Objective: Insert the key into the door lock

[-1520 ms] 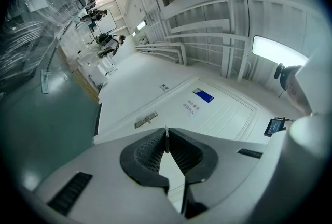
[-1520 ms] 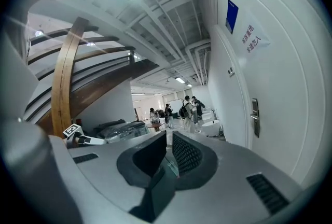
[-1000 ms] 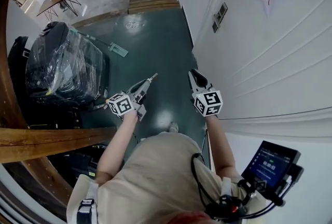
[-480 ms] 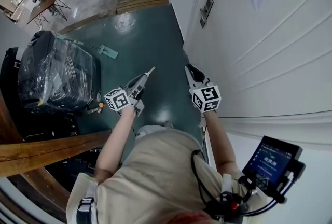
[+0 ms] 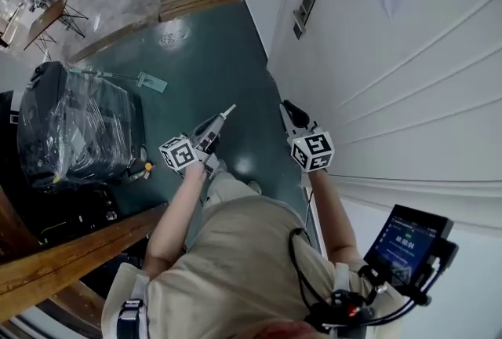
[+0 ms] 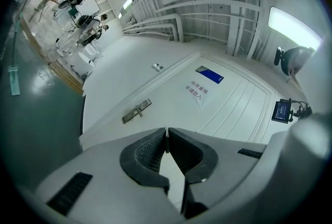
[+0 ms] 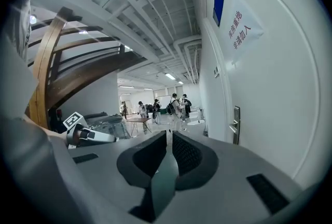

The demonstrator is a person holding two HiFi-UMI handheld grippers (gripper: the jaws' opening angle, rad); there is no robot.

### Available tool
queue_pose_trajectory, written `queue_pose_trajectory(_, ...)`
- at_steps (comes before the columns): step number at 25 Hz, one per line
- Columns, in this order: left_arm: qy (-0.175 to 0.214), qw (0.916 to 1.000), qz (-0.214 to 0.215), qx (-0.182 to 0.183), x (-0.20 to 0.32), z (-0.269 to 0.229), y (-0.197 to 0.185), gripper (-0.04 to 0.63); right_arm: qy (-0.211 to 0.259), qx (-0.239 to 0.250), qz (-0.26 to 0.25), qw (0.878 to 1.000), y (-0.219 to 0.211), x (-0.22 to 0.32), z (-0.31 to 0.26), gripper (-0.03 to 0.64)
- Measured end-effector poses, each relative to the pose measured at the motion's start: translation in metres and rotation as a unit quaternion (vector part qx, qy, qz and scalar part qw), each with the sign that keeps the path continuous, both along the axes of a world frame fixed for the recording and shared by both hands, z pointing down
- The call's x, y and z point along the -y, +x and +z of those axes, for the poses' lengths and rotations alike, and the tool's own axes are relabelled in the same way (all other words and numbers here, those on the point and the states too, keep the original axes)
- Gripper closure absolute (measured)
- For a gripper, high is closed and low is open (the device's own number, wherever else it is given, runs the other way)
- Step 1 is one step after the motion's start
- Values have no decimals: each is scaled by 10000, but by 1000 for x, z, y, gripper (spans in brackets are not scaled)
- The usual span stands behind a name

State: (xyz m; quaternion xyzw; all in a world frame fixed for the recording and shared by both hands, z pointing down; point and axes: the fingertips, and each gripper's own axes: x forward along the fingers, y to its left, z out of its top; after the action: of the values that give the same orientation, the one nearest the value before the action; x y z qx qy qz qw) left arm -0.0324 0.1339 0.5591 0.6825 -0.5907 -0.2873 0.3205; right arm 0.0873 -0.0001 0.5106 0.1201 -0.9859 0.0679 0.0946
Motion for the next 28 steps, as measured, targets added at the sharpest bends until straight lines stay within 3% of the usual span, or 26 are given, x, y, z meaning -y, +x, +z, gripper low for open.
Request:
queue_pose_trajectory(8,-111,9983,558,-98,25,7,-56,560,-234,-72,684,9974,-31,20,10,594)
queue_pose_trajectory(13,67,9968,783,-115,50,-2,-98,561,-34,-22,817,9966,-66,32,-2,594)
queue_pose_trajectory(18,-47,9950,924,-373,60,18,-123,560,-37,-170,938,9954,-91,32,8,594)
queue_pose_trajectory(28,159,9891,1345,-579,94,21,-163,561,214,-293,1344,9903,-128,49,0,594)
